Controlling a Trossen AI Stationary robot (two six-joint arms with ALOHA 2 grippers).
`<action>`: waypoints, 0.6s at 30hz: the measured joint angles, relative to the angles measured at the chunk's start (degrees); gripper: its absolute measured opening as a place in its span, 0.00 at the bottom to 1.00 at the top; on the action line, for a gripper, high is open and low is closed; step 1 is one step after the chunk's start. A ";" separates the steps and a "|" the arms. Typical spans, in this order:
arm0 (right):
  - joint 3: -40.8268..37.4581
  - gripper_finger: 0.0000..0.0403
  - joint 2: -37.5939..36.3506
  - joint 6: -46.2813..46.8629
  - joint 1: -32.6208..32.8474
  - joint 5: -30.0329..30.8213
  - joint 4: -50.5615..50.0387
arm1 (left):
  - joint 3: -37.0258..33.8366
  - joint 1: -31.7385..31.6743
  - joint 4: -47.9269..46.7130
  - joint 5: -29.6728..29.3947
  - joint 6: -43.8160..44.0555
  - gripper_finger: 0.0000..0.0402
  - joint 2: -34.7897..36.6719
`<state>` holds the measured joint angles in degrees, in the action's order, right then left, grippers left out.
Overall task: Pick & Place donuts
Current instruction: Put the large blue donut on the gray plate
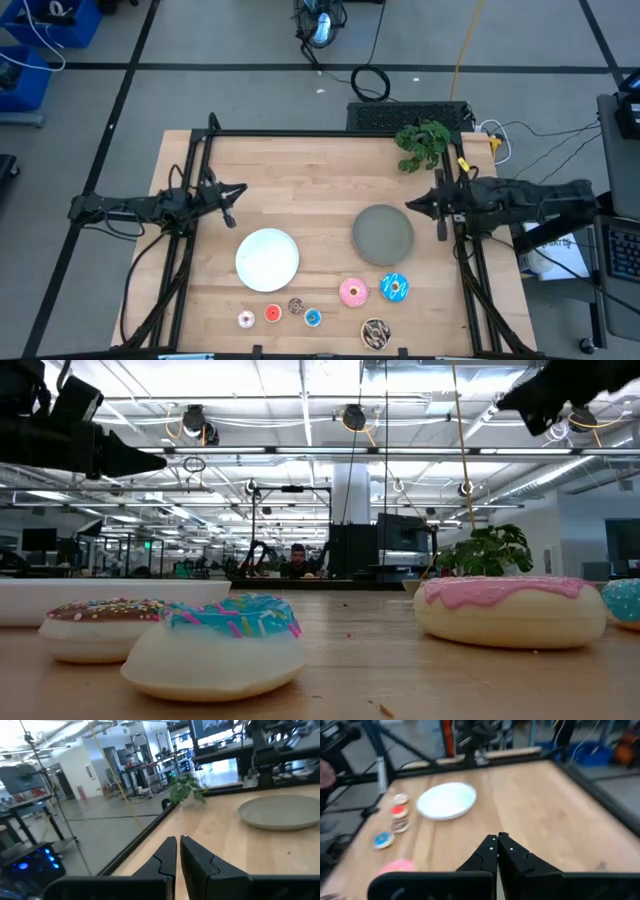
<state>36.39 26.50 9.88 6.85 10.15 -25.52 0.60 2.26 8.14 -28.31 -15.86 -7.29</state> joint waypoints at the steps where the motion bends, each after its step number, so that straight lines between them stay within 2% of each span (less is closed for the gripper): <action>1: 2.16 0.00 2.94 0.65 1.18 0.77 -2.37 | 0.00 0.00 -0.51 -0.47 0.57 0.08 -0.06; 5: 9.87 0.00 15.76 1.10 6.46 4.73 -11.53 | 0.59 0.00 -0.48 -0.70 2.64 0.08 -0.12; 8: 15.90 0.00 23.95 5.03 10.95 8.07 -18.45 | 1.51 0.00 -0.32 -0.72 3.82 0.08 -0.11; 13: 24.84 0.00 35.82 15.92 18.93 7.58 -29.93 | 2.10 -0.04 1.01 -0.72 2.36 0.08 -0.11; 18: 32.51 0.00 44.70 21.63 28.11 7.61 -32.18 | 2.19 -0.04 2.47 -0.69 2.91 0.08 -0.11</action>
<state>68.90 71.20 31.51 34.96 17.76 -57.69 2.79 2.22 10.62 -29.00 -12.95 -7.40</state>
